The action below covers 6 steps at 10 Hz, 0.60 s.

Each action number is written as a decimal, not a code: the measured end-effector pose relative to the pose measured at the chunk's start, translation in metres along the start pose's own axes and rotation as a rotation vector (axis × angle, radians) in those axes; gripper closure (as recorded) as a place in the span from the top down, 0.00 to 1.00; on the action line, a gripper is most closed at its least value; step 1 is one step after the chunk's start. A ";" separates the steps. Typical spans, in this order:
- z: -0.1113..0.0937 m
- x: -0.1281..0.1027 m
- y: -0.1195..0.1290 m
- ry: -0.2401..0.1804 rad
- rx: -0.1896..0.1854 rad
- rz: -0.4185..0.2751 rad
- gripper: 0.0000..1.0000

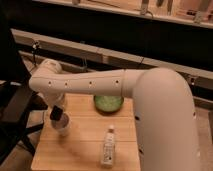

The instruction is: Place the eraser in the ceramic cup

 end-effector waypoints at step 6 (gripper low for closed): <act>0.008 -0.023 0.007 -0.046 -0.028 0.019 0.77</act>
